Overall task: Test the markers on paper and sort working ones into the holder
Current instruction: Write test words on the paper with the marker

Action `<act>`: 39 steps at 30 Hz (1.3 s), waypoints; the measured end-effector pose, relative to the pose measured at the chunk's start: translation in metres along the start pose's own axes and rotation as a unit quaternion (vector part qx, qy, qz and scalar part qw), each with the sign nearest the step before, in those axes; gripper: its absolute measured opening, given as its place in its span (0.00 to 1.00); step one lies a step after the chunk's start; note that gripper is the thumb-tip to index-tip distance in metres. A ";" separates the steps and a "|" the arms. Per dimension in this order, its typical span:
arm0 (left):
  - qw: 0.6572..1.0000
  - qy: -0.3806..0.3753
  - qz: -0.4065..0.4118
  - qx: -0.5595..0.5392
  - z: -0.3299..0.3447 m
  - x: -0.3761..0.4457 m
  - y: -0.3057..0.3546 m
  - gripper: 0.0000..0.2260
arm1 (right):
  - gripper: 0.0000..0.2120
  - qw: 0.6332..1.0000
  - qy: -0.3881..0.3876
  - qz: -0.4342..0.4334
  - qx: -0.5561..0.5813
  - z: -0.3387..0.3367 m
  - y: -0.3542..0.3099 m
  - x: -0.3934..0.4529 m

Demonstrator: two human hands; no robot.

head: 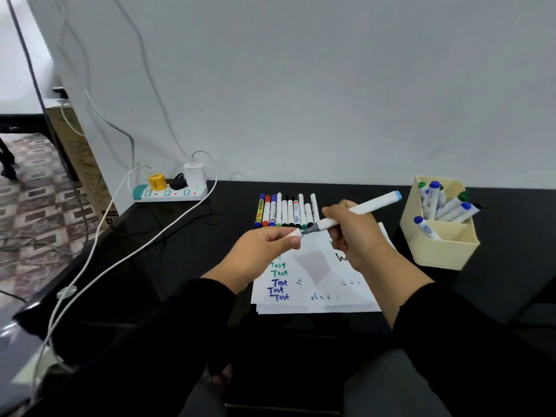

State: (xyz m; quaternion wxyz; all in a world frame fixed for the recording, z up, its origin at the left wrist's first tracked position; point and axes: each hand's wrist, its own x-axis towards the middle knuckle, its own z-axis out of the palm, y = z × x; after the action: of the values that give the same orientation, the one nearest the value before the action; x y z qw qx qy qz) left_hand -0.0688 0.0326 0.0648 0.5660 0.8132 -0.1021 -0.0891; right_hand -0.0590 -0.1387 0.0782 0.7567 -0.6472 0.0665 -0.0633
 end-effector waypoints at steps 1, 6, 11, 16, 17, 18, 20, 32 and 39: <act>1.000 -0.007 0.006 0.007 0.000 -0.003 0.003 0.11 | 0.18 1.000 -0.007 -0.006 -0.006 0.000 -0.002 -0.004; 0.999 -0.043 0.009 0.019 -0.001 -0.011 0.012 0.07 | 0.19 0.993 -0.100 -0.032 -0.052 -0.001 -0.012 -0.020; 0.997 -0.056 -0.017 -0.048 0.001 -0.011 0.018 0.06 | 0.20 0.990 -0.133 -0.044 -0.031 -0.005 -0.014 -0.024; 1.000 -0.025 0.005 0.013 0.008 -0.008 0.025 0.08 | 0.20 0.996 -0.085 -0.012 0.000 0.002 -0.009 -0.023; 0.999 -0.017 0.009 0.026 0.009 -0.007 0.025 0.09 | 0.20 0.997 -0.079 -0.003 0.009 0.003 -0.008 -0.023; 0.999 -0.010 0.012 0.039 0.010 -0.007 0.025 0.10 | 0.19 0.997 -0.073 0.006 0.018 0.003 -0.006 -0.023; 0.998 0.003 0.017 0.060 0.011 -0.005 0.023 0.11 | 0.19 0.997 -0.061 0.023 0.032 0.005 -0.002 -0.022; 0.959 -0.005 -0.099 0.266 -0.002 0.037 -0.039 0.29 | 0.08 0.973 0.171 -0.015 -0.151 -0.022 -0.002 -0.001; 0.879 0.004 -0.171 0.445 0.008 0.046 -0.080 0.28 | 0.32 0.908 0.335 0.009 -0.252 -0.038 0.019 0.020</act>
State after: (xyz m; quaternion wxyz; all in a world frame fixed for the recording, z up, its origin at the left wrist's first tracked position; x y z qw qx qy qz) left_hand -0.0212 0.0405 -0.0142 0.1212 0.9845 0.0116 -0.1265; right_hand -0.0458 -0.1760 0.0528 0.5026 -0.7561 0.3359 -0.2506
